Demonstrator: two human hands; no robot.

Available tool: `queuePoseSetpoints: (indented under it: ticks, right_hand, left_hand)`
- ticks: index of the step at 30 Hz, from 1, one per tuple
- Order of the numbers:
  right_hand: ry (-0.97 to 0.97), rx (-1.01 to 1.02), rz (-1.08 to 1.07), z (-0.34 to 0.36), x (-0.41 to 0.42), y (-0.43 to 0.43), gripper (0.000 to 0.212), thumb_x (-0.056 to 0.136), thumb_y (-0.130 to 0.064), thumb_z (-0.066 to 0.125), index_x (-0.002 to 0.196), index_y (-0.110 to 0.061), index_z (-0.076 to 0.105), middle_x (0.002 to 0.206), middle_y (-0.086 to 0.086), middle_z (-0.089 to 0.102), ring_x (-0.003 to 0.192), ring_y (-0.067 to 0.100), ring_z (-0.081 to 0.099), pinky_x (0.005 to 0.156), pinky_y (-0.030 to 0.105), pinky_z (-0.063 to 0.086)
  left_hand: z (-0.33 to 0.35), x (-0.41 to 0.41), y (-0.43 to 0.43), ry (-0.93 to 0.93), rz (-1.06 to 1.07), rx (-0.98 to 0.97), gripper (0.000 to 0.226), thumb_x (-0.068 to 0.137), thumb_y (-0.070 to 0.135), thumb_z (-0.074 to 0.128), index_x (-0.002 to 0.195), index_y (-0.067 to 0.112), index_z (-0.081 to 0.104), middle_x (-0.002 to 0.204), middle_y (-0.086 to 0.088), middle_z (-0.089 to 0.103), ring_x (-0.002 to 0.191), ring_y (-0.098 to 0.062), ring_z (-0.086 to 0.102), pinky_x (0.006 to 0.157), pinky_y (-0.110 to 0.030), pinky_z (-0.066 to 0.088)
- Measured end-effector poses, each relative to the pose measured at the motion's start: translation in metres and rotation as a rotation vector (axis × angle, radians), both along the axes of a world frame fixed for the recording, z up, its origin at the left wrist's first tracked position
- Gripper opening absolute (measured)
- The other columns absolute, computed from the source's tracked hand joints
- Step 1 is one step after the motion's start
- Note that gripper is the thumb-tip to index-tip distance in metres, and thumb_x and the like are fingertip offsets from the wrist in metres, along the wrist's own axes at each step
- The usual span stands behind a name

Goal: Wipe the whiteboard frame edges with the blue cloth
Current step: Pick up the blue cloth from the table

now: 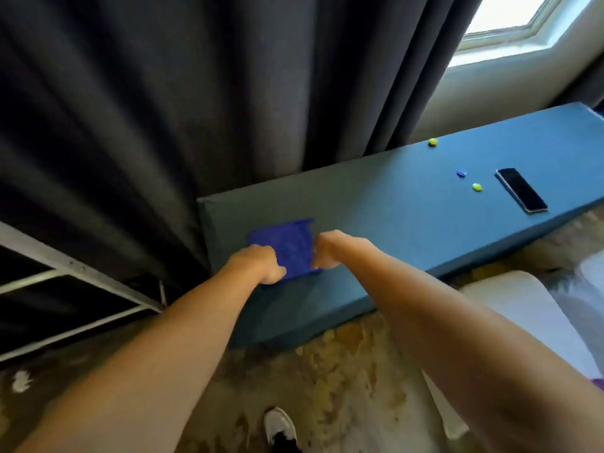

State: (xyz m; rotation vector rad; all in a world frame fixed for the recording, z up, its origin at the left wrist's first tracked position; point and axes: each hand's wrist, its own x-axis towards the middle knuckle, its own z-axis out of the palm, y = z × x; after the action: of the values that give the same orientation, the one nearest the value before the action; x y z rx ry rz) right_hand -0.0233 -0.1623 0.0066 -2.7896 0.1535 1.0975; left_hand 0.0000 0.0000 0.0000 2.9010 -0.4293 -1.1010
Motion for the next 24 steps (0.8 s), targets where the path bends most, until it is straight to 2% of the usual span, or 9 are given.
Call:
queuePoseSetpoints:
  ticks: [2,4,7,10,14,17,18,22,24]
  right_hand:
    - [-0.031,0.013,-0.081,-0.030,0.000,0.004,0.045,0.089,-0.042,0.050,0.128,-0.019,0.057,0.130,0.010,0.060,0.115,0.037,0.058,0.093,0.041,0.051]
    - [-0.097,0.037,-0.248,-0.058,-0.009,0.009,0.041,0.089,-0.043,0.052,0.123,-0.019,0.058,0.124,0.009,0.059,0.110,0.036,0.058,0.087,0.042,0.052]
    - [-0.296,0.083,-0.422,-0.090,-0.004,0.017,0.036,0.095,-0.040,0.051,0.118,-0.012,0.054,0.126,0.014,0.045,0.117,0.038,0.043,0.086,0.048,0.047]
    - [-0.464,0.126,-0.589,-0.108,0.001,0.024,0.030,0.094,-0.030,0.057,0.114,-0.009,0.051,0.125,0.015,0.045,0.114,0.037,0.045,0.084,0.046,0.048]
    - [-0.426,0.425,-1.009,-0.110,0.017,0.020,0.032,0.080,-0.018,0.069,0.102,-0.015,0.046,0.097,0.003,0.056,0.080,0.022,0.056,0.066,0.034,0.048]
    - [-0.380,0.607,-1.153,-0.101,0.021,0.021,0.025,0.076,-0.009,0.073,0.091,-0.016,0.055,0.089,0.003,0.064,0.082,0.023,0.063,0.069,0.036,0.054]
    - [-0.380,0.711,-1.203,-0.096,0.019,0.025,0.023,0.075,-0.002,0.072,0.090,-0.013,0.059,0.090,0.008,0.068,0.081,0.025,0.066,0.071,0.038,0.057]
    - [-0.326,1.084,-1.276,-0.049,0.016,0.061,0.026,0.075,0.013,0.069,0.094,-0.005,0.063,0.085,0.014,0.071,0.065,0.020,0.070,0.053,0.027,0.056]
    - [-0.295,1.203,-1.207,-0.009,0.024,0.094,0.038,0.072,0.014,0.073,0.100,-0.009,0.061,0.093,0.016,0.070,0.076,0.024,0.071,0.061,0.031,0.058]
  left_hand:
    - [-0.028,-0.002,0.001,-0.089,0.136,-0.048,0.063,0.093,0.053,0.044,0.140,0.010,0.039,0.141,-0.015,0.049,0.122,-0.036,0.053,0.089,-0.040,0.046]
    - [-0.054,-0.010,0.002,-0.157,0.308,-0.125,0.066,0.094,0.049,0.048,0.141,0.006,0.031,0.139,-0.019,0.047,0.120,-0.039,0.053,0.086,-0.043,0.047]
    - [-0.084,-0.008,-0.004,-0.245,0.524,-0.296,0.059,0.090,0.040,0.062,0.128,0.004,0.037,0.130,-0.020,0.048,0.110,-0.040,0.058,0.072,-0.041,0.044]
    - [-0.098,0.004,-0.004,-0.225,0.778,-0.491,0.056,0.084,0.029,0.073,0.122,0.004,0.041,0.124,-0.020,0.055,0.106,-0.039,0.061,0.074,-0.040,0.048]
    - [-0.103,0.029,0.005,0.020,1.061,-0.731,0.037,0.079,0.020,0.076,0.107,0.002,0.061,0.113,-0.015,0.068,0.101,-0.034,0.066,0.080,-0.036,0.054]
    - [-0.092,0.032,0.020,0.219,1.144,-0.957,0.009,0.083,0.011,0.069,0.091,0.006,0.069,0.100,-0.011,0.074,0.097,-0.029,0.069,0.086,-0.048,0.058]
    - [-0.086,0.032,0.027,0.259,1.166,-1.017,0.007,0.085,0.009,0.067,0.092,0.009,0.070,0.101,-0.008,0.074,0.098,-0.028,0.069,0.085,-0.047,0.059]
    - [-0.043,0.029,0.075,0.271,1.237,-1.149,0.014,0.088,0.001,0.063,0.095,0.013,0.063,0.112,-0.013,0.069,0.095,-0.027,0.068,0.080,-0.046,0.058]
    - [-0.004,0.029,0.119,0.153,1.248,-1.177,0.031,0.084,-0.004,0.066,0.105,0.015,0.055,0.114,-0.014,0.065,0.097,-0.027,0.066,0.074,-0.045,0.058]
